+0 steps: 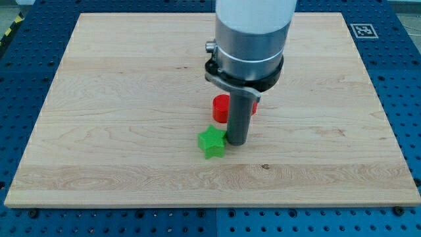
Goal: Move the red blocks towards top
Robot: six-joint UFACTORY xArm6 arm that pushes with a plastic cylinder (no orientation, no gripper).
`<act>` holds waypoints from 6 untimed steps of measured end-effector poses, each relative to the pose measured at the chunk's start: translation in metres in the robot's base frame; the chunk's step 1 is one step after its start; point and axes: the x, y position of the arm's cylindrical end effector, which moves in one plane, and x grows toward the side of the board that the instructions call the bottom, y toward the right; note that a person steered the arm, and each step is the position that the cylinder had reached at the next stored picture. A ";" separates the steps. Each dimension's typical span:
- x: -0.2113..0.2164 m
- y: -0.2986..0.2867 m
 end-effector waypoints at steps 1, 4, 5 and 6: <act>0.020 -0.008; 0.058 -0.021; 0.048 -0.026; 0.022 -0.026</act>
